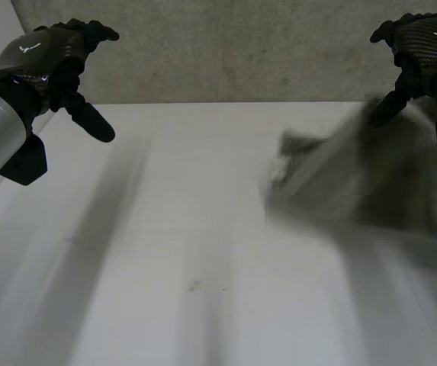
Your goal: Fold the towel.
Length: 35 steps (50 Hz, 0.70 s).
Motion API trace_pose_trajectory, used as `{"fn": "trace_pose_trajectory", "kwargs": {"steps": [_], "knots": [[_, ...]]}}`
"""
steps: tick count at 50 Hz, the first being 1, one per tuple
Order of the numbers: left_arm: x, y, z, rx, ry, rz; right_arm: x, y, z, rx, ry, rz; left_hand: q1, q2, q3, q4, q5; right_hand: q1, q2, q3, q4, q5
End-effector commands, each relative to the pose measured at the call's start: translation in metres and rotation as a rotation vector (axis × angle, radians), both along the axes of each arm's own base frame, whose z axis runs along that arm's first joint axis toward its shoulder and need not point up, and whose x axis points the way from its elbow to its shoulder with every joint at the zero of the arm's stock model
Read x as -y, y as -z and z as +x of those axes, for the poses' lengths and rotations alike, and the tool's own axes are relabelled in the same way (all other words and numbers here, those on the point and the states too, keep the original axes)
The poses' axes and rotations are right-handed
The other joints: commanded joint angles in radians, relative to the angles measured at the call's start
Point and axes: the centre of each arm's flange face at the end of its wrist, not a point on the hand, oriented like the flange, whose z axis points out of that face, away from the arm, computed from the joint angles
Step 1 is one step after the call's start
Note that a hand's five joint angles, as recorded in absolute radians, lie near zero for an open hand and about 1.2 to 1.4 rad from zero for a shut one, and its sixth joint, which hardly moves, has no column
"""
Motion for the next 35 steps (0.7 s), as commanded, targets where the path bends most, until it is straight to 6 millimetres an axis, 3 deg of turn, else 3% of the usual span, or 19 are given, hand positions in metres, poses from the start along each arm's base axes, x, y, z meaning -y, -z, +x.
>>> {"fn": "trace_pose_trajectory", "kwargs": {"steps": [1,35], "knots": [[-0.0003,-0.0002,0.0005,0.010,-0.001,-0.025,-0.0014,-0.0009,-0.0007,0.000,0.001,-0.003,0.003,0.010,0.009,0.009,-0.019,-0.022,-0.061,-0.038,-0.058,-0.056],[0.0051,0.0066,-0.0007,0.011,-0.004,-0.022,-0.0012,0.0036,0.0001,-0.005,-0.002,0.008,0.003,0.010,0.009,0.009,-0.019,-0.022,-0.061,-0.038,-0.058,-0.056]]}}
